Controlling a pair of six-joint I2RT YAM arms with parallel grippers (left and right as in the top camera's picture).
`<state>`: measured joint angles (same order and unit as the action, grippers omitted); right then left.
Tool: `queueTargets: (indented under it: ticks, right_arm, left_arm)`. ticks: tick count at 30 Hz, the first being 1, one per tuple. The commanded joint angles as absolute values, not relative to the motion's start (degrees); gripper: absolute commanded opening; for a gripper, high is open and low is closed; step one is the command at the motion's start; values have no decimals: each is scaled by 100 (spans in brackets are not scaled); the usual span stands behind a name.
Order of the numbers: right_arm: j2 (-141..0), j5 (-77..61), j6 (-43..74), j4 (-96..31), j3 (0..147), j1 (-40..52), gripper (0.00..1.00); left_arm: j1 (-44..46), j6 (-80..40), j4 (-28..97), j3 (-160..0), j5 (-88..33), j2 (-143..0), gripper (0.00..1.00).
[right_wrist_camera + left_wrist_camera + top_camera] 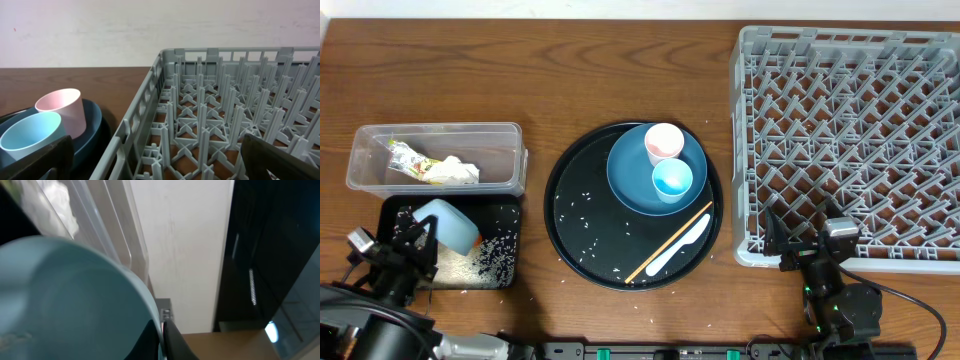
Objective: Sort waste into correct bins and load items into the dishwasher rack
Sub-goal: 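Tilt the bowl with the left gripper to pour rice onto the black tray, then carry the emptied bowl right and set it on the round tray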
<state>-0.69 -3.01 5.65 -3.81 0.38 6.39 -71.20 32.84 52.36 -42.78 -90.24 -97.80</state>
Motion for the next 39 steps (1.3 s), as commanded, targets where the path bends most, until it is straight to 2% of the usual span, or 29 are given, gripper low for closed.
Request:
queueTargets:
  ticks: [1, 4, 7, 10, 12, 14, 17, 19, 22, 24, 25, 27, 31, 39]
  right_arm:
    - [-49, -303, 593, -405, 32, 580, 99]
    - [-49, -303, 593, -405, 32, 580, 99]
    - [-49, -303, 593, -405, 32, 580, 99]
    - [-49, -303, 593, -405, 32, 580, 99]
    - [-49, -303, 593, -405, 32, 580, 99]
    - [-49, -303, 593, -405, 32, 580, 99]
    - [-49, -303, 593, -405, 32, 580, 99]
    - [-49, -303, 593, -405, 32, 580, 99]
    - [-49, -303, 593, -408, 32, 580, 99]
    - [-49, -303, 593, -405, 32, 580, 99]
    - [-49, -303, 593, -408, 32, 580, 99]
    - [-49, -303, 593, -408, 32, 580, 99]
    - [-49, -303, 593, -405, 32, 580, 99]
    - [-49, -303, 593, -408, 32, 580, 99]
  left_arm:
    - [-7133, 3433, 5341, -4394, -9015, -9262, 6]
    - [-7133, 3107, 5439, -4464, -9015, -8812, 6]
    - [-7131, 3413, 5260, -4482, -9008, -8232, 7]
    - [-7089, 2851, 5111, -4482, -9013, -7878, 6]
    - [-7089, 3295, 5078, -4462, -8993, -7721, 8]
    - [-7091, 2790, 5074, -4460, -9006, -7717, 7]
    - [-7089, 3188, 5063, -4436, -8971, -7695, 9]
    - [-7096, 2724, 5153, -4438, -9015, -7747, 7]
    - [-7078, 3446, 5277, -4434, -8932, -7693, 10]
    - [-7081, 2917, 5402, -4438, -9017, -7719, 7]
    - [-7078, 3037, 5437, -4436, -9015, -7684, 6]
    - [-7030, 3706, 5398, -4434, -8971, -7640, 9]
    - [-6938, 3175, 5273, -4434, -9013, -7765, 8]
    - [-6477, 3159, 5155, -4565, -8729, -7756, 6]
